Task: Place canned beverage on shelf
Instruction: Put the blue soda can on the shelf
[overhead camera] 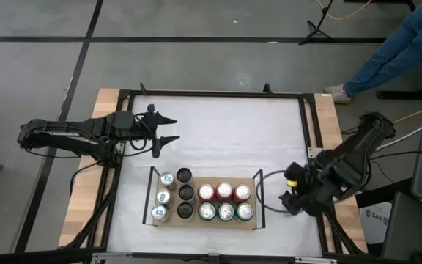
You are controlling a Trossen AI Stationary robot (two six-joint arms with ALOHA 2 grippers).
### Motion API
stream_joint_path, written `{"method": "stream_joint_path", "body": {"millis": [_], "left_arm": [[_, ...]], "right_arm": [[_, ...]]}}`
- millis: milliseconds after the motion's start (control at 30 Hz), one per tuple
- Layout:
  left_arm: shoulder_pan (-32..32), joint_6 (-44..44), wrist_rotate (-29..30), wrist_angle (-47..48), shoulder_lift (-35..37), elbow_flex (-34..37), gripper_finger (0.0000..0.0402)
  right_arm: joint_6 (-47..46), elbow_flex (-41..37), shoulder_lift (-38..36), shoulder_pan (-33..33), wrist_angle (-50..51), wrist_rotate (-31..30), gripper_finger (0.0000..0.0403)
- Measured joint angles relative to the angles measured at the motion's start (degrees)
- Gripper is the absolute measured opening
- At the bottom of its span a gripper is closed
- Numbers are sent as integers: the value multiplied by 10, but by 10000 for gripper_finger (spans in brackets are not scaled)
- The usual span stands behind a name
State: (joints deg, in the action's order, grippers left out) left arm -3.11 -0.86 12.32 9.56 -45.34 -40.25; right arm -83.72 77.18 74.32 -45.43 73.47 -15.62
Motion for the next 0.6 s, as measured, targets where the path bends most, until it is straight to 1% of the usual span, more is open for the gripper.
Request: {"method": "stream_joint_path", "body": {"millis": [133,267,400,600], "left_arm": [[0,0,0,0,0,0,269],[0,-3,0,0,0,0,269],[0,-5,0,0,0,0,269],[0,-33,0,0,0,0,269]], "right_arm": [[-67,-28,0,-45,-1,11,294],[-104,-51,0,-79,-1,33,294],[-108,-68,0,-97,1,38,294],[-108,-85,0,-102,0,57,294]]}}
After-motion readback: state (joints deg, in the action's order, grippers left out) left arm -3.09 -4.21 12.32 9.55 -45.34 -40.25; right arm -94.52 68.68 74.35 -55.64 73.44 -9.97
